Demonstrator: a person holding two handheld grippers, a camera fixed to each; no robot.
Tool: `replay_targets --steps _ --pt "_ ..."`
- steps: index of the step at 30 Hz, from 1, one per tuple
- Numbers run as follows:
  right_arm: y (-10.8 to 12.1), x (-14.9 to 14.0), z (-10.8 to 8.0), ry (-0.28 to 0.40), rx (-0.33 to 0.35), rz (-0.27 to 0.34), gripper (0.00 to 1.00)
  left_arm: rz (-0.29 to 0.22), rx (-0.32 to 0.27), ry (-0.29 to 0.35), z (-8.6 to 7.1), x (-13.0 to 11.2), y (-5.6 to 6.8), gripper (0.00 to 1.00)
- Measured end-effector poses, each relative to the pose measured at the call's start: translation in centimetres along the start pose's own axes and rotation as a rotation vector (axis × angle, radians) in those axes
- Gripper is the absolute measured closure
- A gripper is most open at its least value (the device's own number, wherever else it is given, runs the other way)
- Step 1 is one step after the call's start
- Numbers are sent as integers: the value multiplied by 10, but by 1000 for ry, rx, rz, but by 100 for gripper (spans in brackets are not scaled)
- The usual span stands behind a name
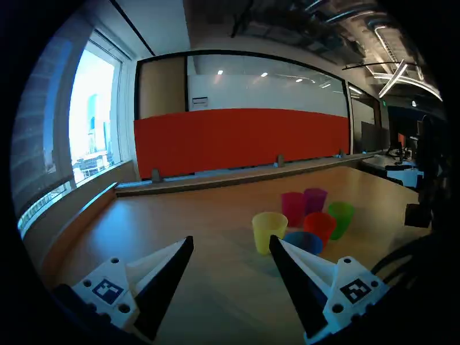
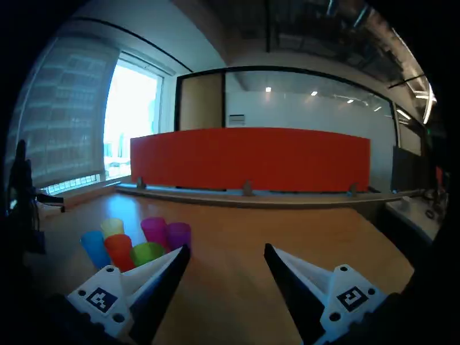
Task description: Pour water
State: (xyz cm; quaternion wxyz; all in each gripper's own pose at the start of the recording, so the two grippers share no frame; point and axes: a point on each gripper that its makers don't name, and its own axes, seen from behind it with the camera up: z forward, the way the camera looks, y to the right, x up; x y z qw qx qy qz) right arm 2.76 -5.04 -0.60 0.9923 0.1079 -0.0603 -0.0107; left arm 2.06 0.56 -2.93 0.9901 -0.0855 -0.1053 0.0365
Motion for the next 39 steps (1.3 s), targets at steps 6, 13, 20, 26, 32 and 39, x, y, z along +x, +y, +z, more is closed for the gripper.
replay_targets --steps 6,13,20,26,32,39 --pt "9 16 -4 48 -71 -18 0 -10 38 56 0 14 3 2" --pt "22 28 -9 84 -153 -12 0 -29 69 106 -1 29 8 2" --pt "24 33 -11 103 -182 19 0 -69 89 133 -1 34 9 2" --pt "28 32 -13 109 -202 30 0 -46 116 154 -1 37 10 2" --pt "28 29 -14 95 -209 22 0 -37 151 183 0 37 11 2" --pt "27 33 -13 96 -208 24 0 -41 201 237 -6 39 1 2"
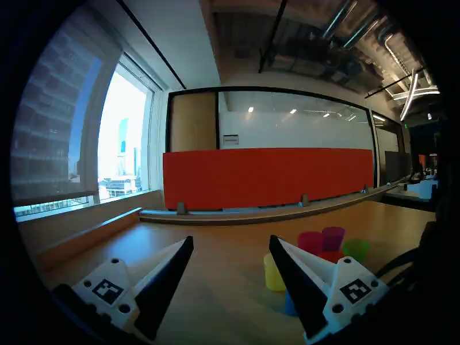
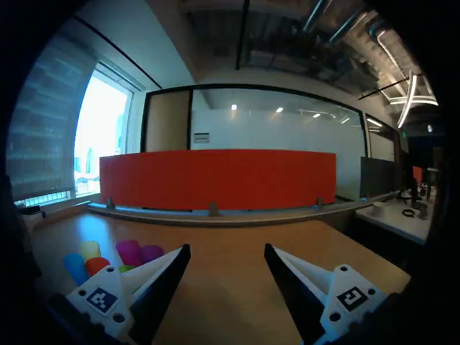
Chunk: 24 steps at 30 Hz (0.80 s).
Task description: Pour water
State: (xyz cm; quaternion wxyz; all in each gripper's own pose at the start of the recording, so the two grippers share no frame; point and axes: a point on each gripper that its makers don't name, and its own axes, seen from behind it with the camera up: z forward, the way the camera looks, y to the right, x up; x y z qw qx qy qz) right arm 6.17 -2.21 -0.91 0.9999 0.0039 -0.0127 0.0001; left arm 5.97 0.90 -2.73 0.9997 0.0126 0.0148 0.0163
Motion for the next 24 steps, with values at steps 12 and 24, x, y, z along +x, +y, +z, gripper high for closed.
replay_targets --steps 12,24 --pt "8 11 -5 5 -38 -32 0 8 55 6 12 -29 -17 2" --pt "14 20 -7 11 -61 -48 0 11 59 -2 19 -45 -19 2"
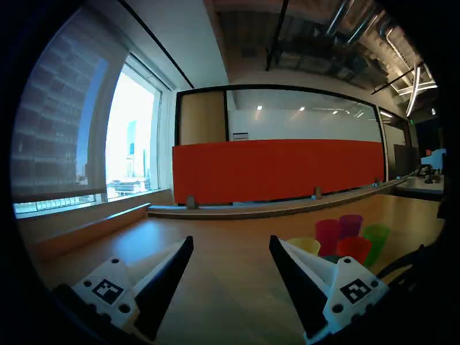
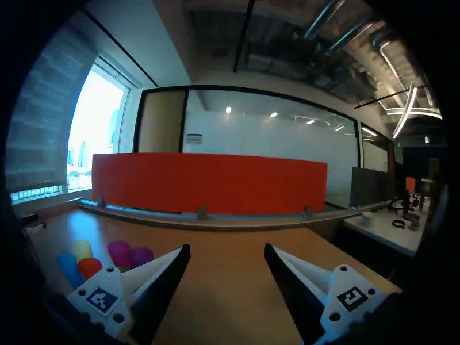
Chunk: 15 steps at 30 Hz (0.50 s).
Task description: Pour water
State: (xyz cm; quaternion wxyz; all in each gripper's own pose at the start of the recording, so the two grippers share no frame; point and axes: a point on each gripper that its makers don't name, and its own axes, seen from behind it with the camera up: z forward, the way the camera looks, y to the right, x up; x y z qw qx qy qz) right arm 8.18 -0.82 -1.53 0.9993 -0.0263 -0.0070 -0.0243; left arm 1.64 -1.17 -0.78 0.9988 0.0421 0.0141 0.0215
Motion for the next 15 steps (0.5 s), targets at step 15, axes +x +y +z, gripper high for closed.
replay_targets --steps 15 --pt "-5 7 -2 14 4 -17 0 -41 -15 -23 3 -14 -1 2"
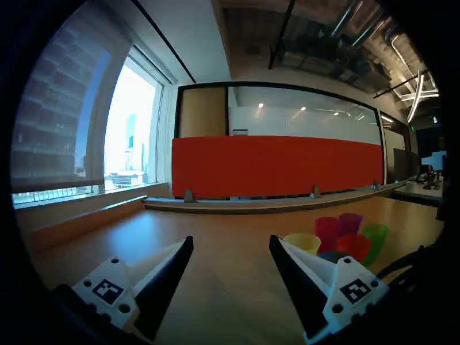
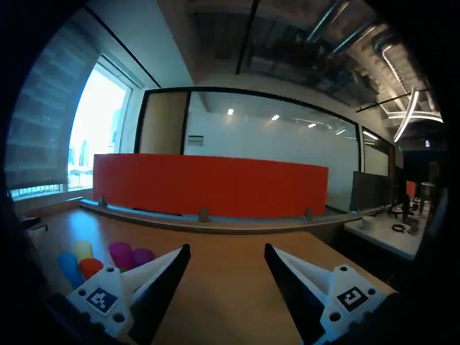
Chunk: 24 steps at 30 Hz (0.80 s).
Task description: Pour water
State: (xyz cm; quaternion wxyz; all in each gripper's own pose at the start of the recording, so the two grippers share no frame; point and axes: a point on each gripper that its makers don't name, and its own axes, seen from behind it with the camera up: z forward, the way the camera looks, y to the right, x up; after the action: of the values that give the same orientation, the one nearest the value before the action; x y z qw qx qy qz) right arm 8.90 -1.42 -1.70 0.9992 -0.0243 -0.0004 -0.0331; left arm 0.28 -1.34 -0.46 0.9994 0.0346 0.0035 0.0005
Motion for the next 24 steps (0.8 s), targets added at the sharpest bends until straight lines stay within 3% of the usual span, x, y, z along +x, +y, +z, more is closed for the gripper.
replay_targets --steps 24 --pt "1 -7 1 -1 15 10 0 -1 -13 -7 2 -2 2 2"
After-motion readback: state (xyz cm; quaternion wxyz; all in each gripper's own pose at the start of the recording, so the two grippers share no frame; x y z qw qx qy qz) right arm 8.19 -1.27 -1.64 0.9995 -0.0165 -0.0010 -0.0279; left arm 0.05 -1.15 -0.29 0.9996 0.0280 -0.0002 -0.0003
